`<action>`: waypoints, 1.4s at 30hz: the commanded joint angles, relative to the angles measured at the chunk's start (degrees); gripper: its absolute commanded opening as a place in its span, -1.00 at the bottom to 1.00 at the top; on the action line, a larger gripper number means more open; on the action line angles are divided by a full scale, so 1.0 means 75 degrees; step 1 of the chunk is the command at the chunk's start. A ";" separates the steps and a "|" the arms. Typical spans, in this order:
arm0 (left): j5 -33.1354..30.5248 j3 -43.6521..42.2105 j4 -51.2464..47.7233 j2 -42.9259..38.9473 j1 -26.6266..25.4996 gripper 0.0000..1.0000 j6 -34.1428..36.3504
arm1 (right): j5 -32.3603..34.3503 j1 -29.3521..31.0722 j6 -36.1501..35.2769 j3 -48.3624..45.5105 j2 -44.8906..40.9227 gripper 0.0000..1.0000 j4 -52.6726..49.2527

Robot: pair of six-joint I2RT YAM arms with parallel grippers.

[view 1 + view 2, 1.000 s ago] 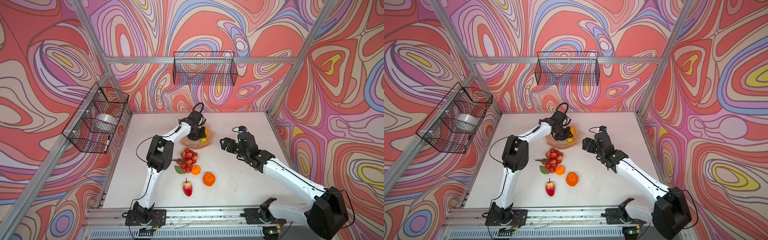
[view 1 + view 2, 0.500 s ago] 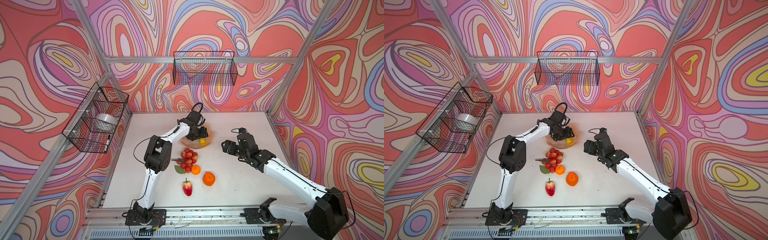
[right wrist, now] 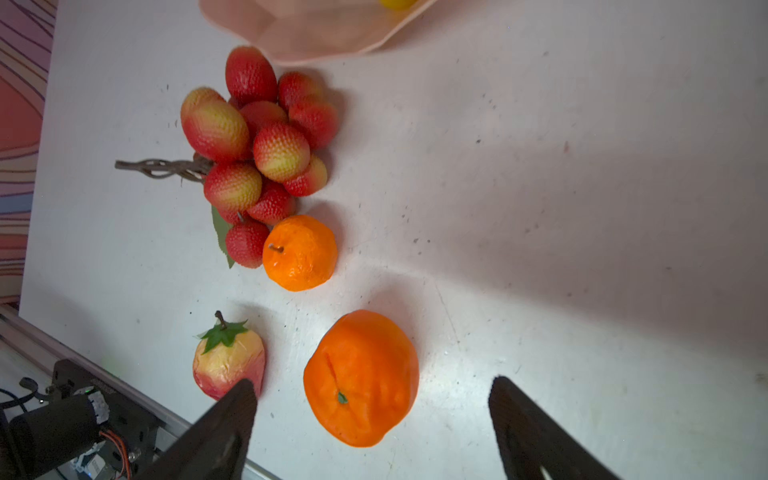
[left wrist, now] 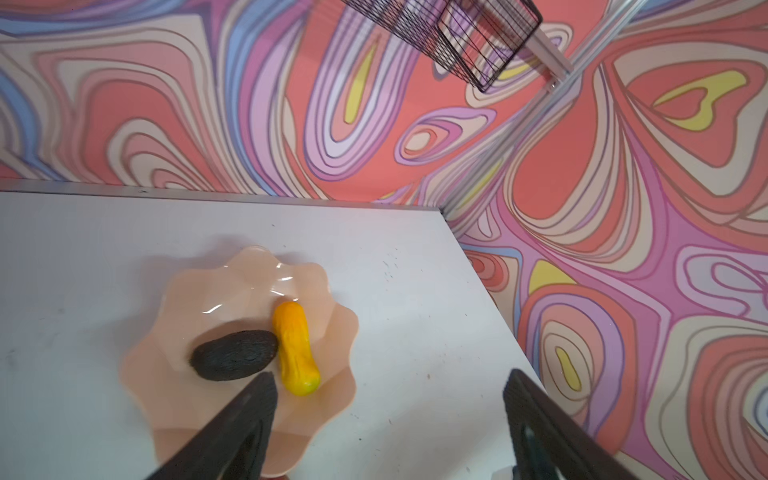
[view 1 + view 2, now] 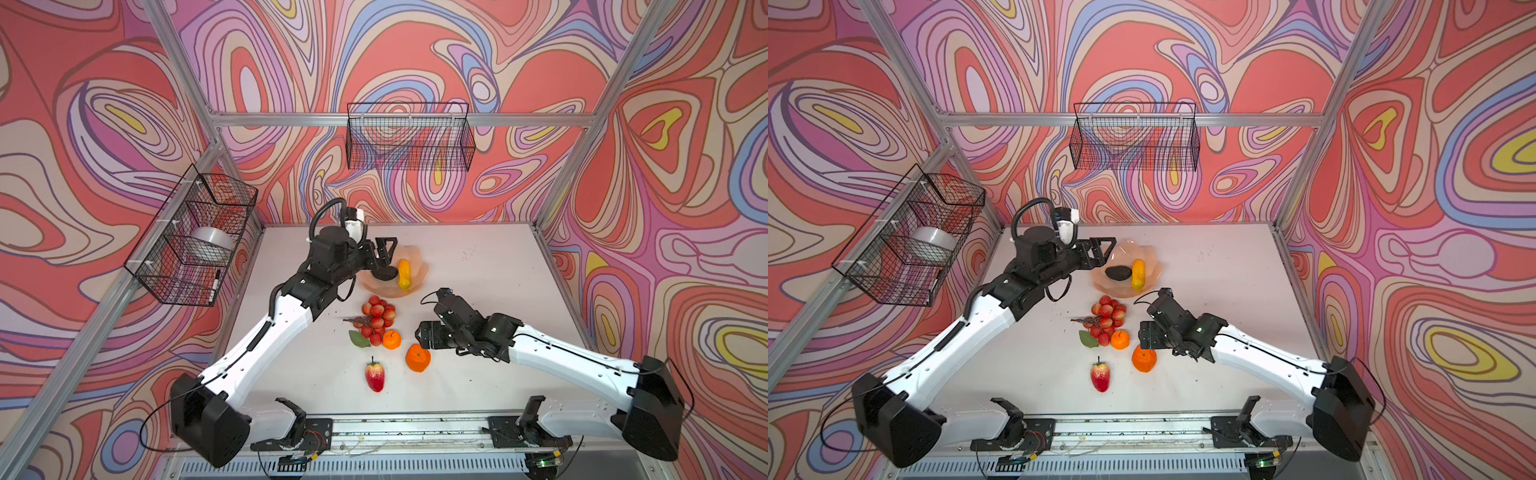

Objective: Place and organize the fake fruits in the fruit bowl
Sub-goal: 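Grasp the large orange with the right gripper while the left gripper withdraws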

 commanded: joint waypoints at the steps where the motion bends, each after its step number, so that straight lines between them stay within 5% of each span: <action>1: -0.1479 -0.1034 -0.0462 -0.0853 0.0196 0.91 0.0124 | 0.0081 0.0405 0.0456 0.0019 0.0501 0.84 0.0131; 8: -0.2266 -0.2049 -0.2288 -0.2929 0.0487 0.98 -0.0098 | 0.0811 0.1035 0.1054 0.0298 0.1195 0.85 -0.0444; 19: -0.2416 -0.2490 -0.3452 -0.3648 0.0510 0.99 -0.0540 | 0.1573 0.1134 0.0940 0.0936 0.2254 0.78 -0.0564; 34: -0.2369 -0.2654 -0.3827 -0.3826 0.0507 0.98 -0.0756 | 0.2020 0.1134 0.0844 0.1147 0.1509 -0.08 -0.1113; 42: -0.2185 -0.2778 -0.4232 -0.4138 0.0507 0.97 -0.1022 | 0.2660 0.0394 -0.0762 0.3053 0.1325 -0.12 -0.1280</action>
